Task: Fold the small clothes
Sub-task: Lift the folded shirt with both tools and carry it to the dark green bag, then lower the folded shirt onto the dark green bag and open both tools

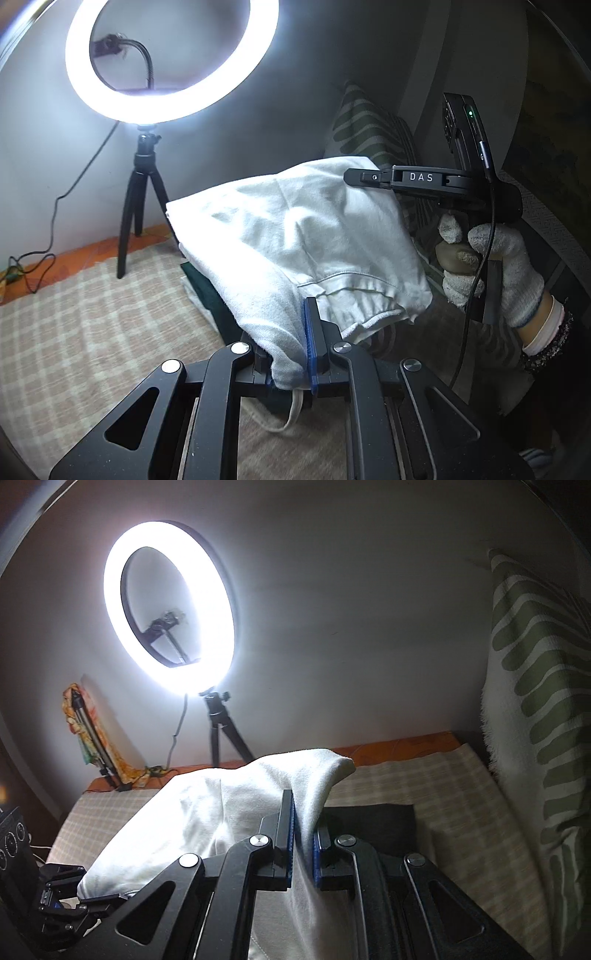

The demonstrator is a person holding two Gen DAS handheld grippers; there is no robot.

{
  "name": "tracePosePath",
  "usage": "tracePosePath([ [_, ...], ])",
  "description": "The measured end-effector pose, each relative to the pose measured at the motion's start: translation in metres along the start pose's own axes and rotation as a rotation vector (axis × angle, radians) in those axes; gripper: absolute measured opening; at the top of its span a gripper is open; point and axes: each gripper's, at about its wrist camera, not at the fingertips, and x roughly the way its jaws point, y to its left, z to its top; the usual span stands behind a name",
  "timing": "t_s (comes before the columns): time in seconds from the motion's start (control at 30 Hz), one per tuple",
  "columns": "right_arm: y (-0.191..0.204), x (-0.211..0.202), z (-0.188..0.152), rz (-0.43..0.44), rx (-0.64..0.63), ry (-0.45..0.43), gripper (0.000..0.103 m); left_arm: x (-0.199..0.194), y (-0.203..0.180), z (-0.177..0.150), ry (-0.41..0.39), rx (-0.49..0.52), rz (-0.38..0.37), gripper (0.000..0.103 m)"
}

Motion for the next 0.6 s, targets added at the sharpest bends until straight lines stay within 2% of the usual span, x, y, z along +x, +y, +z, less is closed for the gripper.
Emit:
tracePosePath([
  [0.27,-0.039,0.035,0.003,-0.056,-0.029,0.040,0.005,0.044,0.003,-0.008,0.029,-0.026,-0.014,0.011],
  [0.47,-0.057,0.067,-0.004,-0.084,-0.044,0.084,0.005,0.056,0.010,-0.018,0.045,-0.038,-0.005,0.011],
  [0.6,-0.071,0.083,-0.013,-0.103,-0.011,0.113,0.005,0.063,0.011,-0.015,0.065,-0.042,-0.010,0.012],
])
